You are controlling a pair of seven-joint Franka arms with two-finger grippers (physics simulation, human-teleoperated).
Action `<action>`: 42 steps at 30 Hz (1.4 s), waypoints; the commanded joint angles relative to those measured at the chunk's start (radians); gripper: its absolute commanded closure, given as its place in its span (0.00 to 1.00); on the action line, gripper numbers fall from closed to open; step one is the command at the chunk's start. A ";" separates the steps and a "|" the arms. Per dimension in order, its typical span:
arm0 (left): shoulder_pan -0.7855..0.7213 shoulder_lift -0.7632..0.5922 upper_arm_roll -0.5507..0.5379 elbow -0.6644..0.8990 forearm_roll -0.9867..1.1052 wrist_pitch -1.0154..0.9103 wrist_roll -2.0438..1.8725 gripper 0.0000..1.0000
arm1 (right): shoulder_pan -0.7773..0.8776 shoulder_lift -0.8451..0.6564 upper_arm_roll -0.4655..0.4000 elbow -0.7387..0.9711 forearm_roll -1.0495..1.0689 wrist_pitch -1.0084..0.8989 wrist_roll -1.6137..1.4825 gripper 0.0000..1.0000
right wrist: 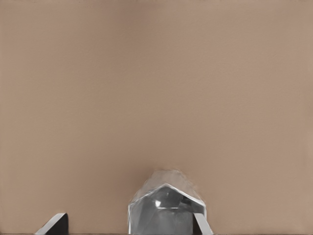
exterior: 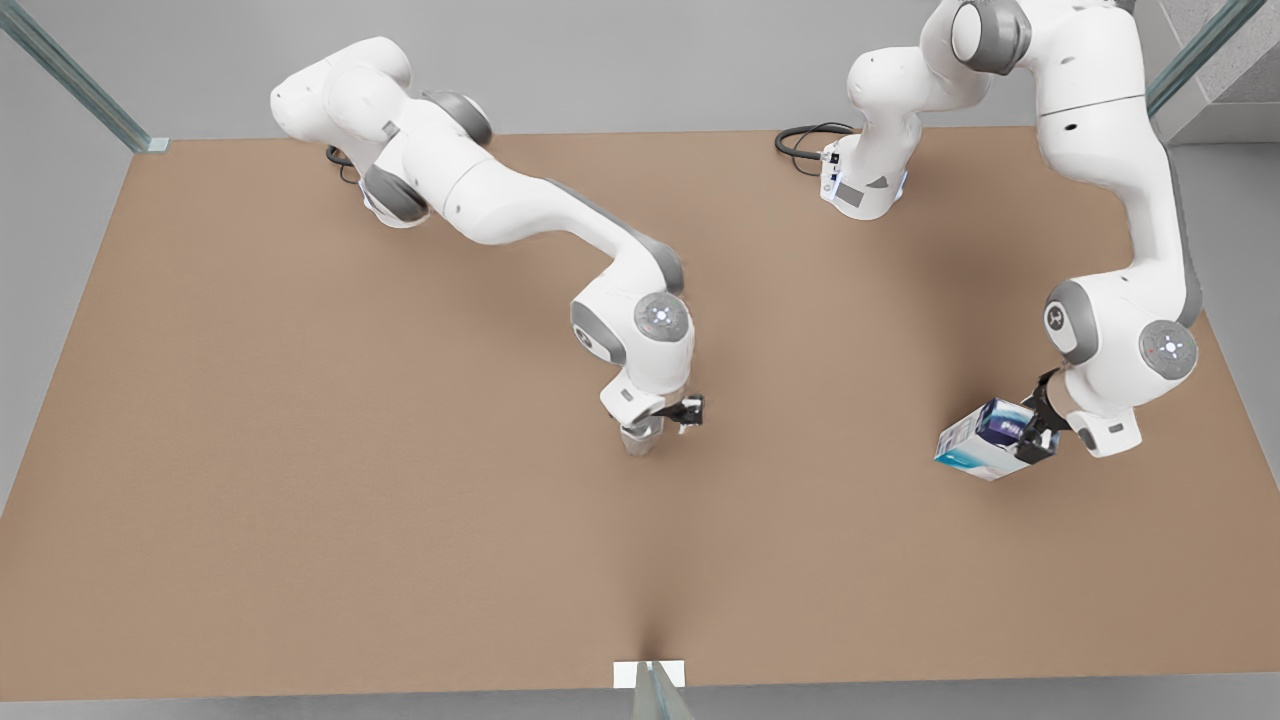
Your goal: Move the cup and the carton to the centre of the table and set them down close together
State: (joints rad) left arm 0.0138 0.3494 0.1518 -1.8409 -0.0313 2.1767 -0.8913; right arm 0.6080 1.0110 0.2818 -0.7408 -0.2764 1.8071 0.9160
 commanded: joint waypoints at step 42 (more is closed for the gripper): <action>-0.753 -0.038 -0.201 -0.046 -0.168 -0.074 -0.850 0.08 | -0.643 -0.939 -0.211 -0.790 0.322 -0.235 -0.918 0.00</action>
State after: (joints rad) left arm -0.7390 0.3113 -0.0491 -1.8868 -0.2014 2.1031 -1.7411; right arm -0.0380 0.0722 0.0705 -1.5309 0.0455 1.5723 -0.0016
